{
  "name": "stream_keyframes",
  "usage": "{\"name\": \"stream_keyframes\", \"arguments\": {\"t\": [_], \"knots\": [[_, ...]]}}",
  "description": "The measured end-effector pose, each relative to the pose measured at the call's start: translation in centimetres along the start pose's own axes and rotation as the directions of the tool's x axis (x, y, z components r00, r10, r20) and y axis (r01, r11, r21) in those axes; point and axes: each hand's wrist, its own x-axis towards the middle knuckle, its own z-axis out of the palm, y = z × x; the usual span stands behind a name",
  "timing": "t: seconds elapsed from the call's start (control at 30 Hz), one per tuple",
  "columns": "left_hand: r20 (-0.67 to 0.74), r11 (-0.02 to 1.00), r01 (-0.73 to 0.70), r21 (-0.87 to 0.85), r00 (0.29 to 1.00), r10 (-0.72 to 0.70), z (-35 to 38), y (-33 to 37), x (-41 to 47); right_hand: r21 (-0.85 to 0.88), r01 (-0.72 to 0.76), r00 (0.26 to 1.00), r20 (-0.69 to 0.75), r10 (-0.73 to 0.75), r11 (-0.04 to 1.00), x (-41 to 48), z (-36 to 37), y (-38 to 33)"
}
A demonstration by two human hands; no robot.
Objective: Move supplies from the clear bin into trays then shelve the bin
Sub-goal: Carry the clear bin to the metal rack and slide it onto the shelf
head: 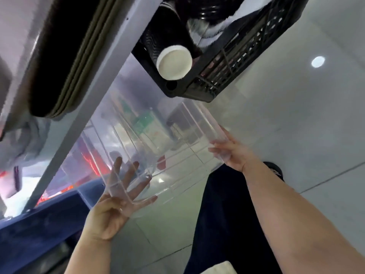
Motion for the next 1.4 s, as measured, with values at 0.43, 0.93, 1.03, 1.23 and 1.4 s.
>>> {"name": "stream_keyframes", "arguments": {"t": [0.43,0.93,1.03,1.23,1.4], "knots": [[0.142,0.982,-0.187,0.004,0.972,0.185,-3.1,-1.0,-4.5,-0.137,-0.052,0.986,-0.164,0.03,0.989,-8.6,5.2,0.6],[0.234,0.979,-0.134,-0.155,0.958,0.168,-15.3,-4.5,-7.6,-0.278,0.135,0.904,-0.36,-0.233,0.951,-15.7,11.6,8.4],[0.19,0.968,-0.13,-0.214,0.967,0.172,-17.9,-4.4,-7.9,-0.357,0.214,0.892,-0.309,-0.331,0.909,-16.0,14.3,9.0],[-0.121,0.967,-0.252,-0.039,0.962,0.246,-21.7,-1.7,-8.4,-0.55,0.319,0.889,-0.109,-0.445,0.772,-12.0,21.6,9.0],[-0.309,0.874,-0.376,0.308,0.829,0.466,-23.1,-1.0,-7.8,-0.803,0.254,0.852,-0.077,-0.517,0.539,-6.8,25.6,10.0]]}}
